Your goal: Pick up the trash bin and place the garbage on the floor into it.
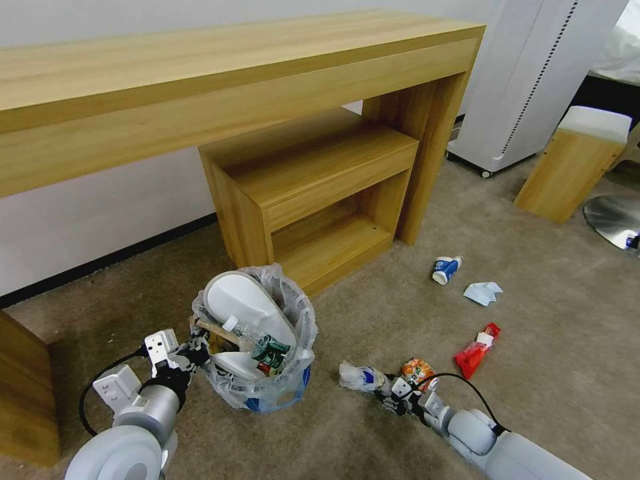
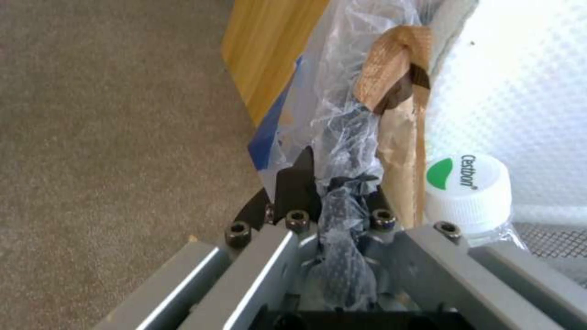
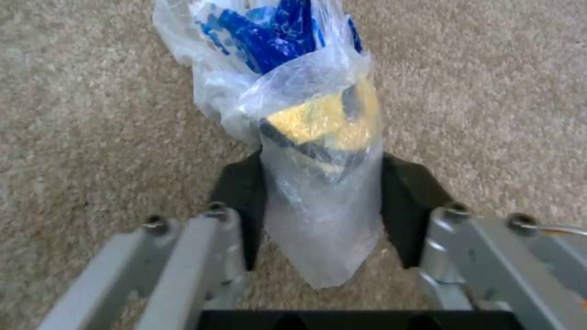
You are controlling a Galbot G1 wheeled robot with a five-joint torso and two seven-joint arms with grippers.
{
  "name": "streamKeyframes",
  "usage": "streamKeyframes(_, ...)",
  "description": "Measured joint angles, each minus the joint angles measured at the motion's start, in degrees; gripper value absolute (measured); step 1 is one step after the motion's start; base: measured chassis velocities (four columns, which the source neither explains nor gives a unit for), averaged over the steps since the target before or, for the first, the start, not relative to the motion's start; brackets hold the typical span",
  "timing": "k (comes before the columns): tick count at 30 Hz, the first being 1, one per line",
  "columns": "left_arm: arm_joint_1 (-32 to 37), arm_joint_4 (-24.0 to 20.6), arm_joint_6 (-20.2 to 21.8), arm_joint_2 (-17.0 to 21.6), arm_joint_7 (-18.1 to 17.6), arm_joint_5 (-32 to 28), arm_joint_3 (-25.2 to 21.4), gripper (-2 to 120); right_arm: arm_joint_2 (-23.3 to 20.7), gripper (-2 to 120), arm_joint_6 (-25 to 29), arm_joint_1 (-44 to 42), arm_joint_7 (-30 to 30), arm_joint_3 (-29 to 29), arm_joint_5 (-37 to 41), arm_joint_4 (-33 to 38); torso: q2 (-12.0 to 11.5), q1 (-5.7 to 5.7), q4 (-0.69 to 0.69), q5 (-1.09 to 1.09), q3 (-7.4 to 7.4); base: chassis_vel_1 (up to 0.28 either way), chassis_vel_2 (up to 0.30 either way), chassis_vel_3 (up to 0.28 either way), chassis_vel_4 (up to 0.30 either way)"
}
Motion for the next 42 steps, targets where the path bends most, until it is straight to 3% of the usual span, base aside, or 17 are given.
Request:
streamKeyframes(9,-0.38,0.72,-0.25,-0.18,0.01,0.12,0.14,2,0.06,14,0.74,-0.13,0.0,0.1,-0.11,0.14,0.0,0.0,0.0,0.0,0.0,0.0,0.0,0.0,0.0)
streamKeyframes(12,-0.71,1.26,-0.33,-0.18,0.02,0.18,0.19,2,-0.06,1,1.2,-0.33,-0.06,0.38,-0.14,0.18,0.0,0.0,0.0,0.0,0.0,0.0,0.0,0.0,0.0)
streamKeyframes(22,-0.88,2.36,-0.33,0.37,0.08,0.13,0.2,2,-0.45,0,2.9,-1.98,-0.27,3.31,0.98,1.3,0.0,0.0,0.0,0.0,0.0,0.0,0.0,0.0,0.0)
streamKeyframes(30,-1.35,4.09,-0.43,0.44,0.74,0.87,0.8,2,-2.24,0,4.97,-5.57,-0.29,9.8,7.32,12.36,0.0,0.0,0.0,-0.01,0.0,0.0,0.0,0.0,0.0)
streamKeyframes(35,-1.35,4.17,-0.44,0.59,0.91,1.05,0.95,2,-2.61,0,6.0,-6.24,-1.15,11.34,8.28,15.03,0.0,0.0,0.0,0.0,0.0,0.0,0.0,0.0,0.0)
streamKeyframes(42,-1.24,4.26,-0.29,1.53,1.06,1.2,1.39,2,-3.84,0,10.95,-6.32,-8.3,15.46,11.22,21.12,0.0,0.0,0.0,0.0,0.0,0.0,0.0,0.0,0.0)
